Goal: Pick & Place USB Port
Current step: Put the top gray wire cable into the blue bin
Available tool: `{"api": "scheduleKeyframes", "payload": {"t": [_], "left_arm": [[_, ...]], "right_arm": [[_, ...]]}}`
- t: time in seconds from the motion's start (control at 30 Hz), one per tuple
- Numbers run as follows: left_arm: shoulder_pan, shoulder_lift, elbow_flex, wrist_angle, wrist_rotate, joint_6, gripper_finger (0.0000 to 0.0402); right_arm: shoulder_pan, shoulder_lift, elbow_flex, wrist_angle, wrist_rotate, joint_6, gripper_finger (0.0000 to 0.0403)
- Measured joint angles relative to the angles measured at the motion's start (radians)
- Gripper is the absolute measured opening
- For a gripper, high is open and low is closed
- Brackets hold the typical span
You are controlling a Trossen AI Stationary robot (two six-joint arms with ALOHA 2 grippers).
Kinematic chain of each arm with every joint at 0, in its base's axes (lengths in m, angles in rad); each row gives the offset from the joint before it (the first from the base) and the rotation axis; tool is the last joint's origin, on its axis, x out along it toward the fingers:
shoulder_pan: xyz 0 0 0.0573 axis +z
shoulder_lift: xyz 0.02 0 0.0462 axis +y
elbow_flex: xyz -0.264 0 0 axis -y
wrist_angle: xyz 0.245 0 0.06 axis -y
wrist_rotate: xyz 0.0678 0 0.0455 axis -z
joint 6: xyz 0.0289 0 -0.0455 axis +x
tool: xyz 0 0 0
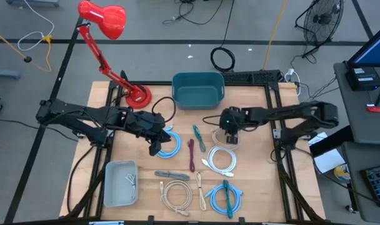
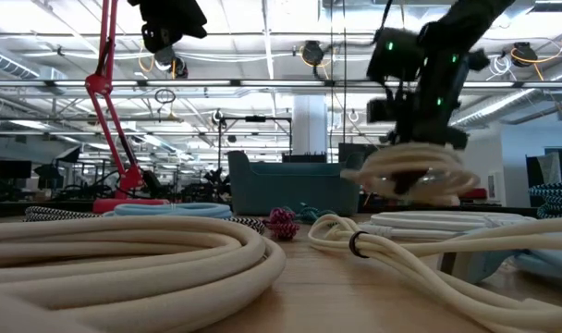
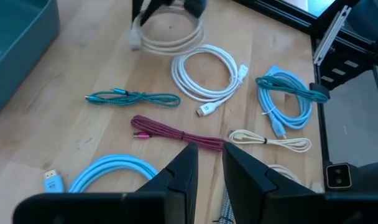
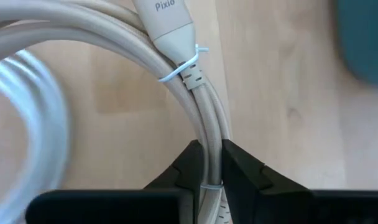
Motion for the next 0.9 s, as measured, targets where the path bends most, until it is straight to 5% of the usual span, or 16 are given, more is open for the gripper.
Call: {"api": "scheduleKeyframes", "payload": {"t": [0.3, 0.5, 0.9], "left_arm": [[0.015, 0.000, 0.000, 0.006, -0.017, 0.026, 0.0076], [0.024, 0.000, 0.000, 0.014, -0.017, 0.026, 0.0076], [-0.010, 0.000, 0.000, 0.010, -0.016, -0.018, 0.0076]], "right_arm": [[0.074, -0.109, 0.225, -0.140, 0.182, -0.001, 0.0036], [0.050, -0.083, 0.407, -0.077, 0.296, -0.152, 0.0034], [-0.155, 0.144, 0.598, 0.009, 0.205, -0.303, 0.0035]]}}
